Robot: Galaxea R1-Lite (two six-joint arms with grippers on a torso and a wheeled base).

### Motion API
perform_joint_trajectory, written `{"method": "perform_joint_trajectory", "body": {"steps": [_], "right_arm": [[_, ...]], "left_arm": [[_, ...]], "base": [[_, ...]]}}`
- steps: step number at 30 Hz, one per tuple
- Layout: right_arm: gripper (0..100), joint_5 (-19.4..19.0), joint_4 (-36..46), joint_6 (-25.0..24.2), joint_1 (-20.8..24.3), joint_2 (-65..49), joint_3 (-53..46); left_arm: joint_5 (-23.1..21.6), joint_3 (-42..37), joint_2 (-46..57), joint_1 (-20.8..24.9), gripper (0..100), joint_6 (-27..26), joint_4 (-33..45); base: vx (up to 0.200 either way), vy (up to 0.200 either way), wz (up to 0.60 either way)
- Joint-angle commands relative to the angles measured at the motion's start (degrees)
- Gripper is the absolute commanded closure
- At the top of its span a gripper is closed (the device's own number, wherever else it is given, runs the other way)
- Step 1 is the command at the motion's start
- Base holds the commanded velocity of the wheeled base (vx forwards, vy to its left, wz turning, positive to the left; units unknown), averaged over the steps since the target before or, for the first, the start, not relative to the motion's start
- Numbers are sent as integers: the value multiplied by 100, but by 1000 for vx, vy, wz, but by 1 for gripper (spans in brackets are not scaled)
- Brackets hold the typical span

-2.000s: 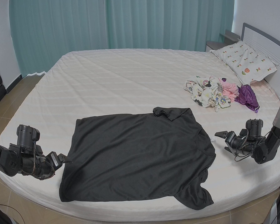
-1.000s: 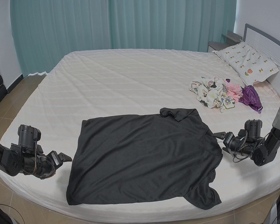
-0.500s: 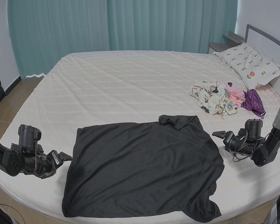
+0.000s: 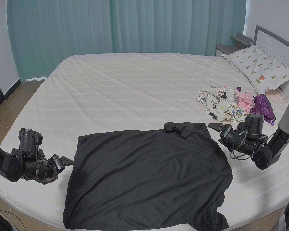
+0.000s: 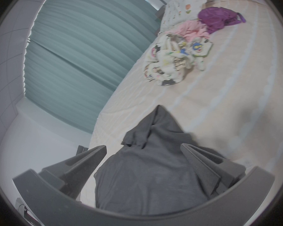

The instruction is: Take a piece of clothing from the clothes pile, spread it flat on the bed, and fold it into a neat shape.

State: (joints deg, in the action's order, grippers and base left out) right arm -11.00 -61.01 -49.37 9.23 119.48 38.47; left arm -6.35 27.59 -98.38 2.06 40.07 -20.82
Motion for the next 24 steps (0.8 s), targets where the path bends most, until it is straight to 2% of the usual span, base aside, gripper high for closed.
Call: {"method": "perform_joint_trajectory", "body": {"steps": [1, 7, 21, 24], "right_arm": [[0, 282, 239, -37, 659, 374, 784], [0, 563, 846, -55, 993, 1288, 1848], [0, 634, 1232, -46, 897, 2044, 2947], [0, 651, 1417, -55, 853, 2440, 3702]], "left_arm": [[-33, 27, 12, 5, 0, 229, -18], [-50, 10, -32, 5, 0, 361, -203], [-138, 19, -234, 5, 0, 475, -221], [-288, 10, -243, -4, 0, 484, -212]], "base": [[0, 0, 0], [0, 0, 0], [0, 0, 0], [0, 0, 0]]}}
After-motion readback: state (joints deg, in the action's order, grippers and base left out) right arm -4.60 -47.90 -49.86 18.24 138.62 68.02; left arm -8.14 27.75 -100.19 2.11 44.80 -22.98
